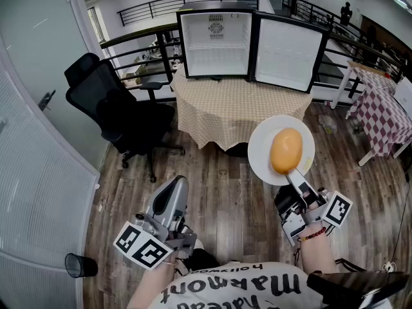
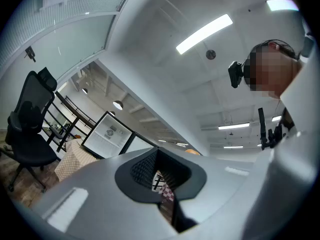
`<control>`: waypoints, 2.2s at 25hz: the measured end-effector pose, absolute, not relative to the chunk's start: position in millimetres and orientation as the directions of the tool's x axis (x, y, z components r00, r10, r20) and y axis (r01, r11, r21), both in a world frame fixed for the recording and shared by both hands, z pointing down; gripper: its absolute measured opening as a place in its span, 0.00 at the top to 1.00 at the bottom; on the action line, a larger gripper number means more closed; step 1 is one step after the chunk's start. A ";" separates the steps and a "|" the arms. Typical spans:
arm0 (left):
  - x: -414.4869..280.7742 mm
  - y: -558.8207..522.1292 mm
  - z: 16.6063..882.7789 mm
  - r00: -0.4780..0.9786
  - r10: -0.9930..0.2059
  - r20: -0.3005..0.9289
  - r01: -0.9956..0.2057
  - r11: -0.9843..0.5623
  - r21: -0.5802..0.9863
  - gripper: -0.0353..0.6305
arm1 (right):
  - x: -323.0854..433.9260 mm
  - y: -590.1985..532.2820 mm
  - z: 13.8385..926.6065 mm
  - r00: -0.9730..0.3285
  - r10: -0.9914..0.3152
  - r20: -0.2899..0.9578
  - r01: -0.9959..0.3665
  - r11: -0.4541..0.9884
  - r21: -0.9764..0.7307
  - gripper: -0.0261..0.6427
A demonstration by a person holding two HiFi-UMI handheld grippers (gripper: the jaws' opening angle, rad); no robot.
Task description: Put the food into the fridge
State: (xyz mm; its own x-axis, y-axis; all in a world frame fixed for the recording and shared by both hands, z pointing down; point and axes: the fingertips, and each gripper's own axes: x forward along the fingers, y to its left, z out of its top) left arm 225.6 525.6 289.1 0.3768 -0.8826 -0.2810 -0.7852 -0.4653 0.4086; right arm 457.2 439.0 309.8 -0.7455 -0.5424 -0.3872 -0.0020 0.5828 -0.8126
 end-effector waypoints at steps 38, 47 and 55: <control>6.9 350.9 216.3 0.544 -0.763 -0.349 -0.735 -0.634 0.240 0.94 | 230.7 298.1 254.6 -0.672 -0.612 -0.416 -0.104 0.635 -0.765 0.92; -32.9 327.7 237.8 0.575 -0.763 -0.295 -0.723 -0.642 0.254 0.94 | 190.4 281.4 271.0 -0.649 -0.650 -0.396 -0.128 0.606 -0.785 0.92; -31.8 312.3 266.0 0.593 -0.766 -0.249 -0.695 -0.642 0.324 0.94 | 187.8 267.1 291.3 -0.653 -0.680 -0.334 -0.160 0.555 -0.816 0.92</control>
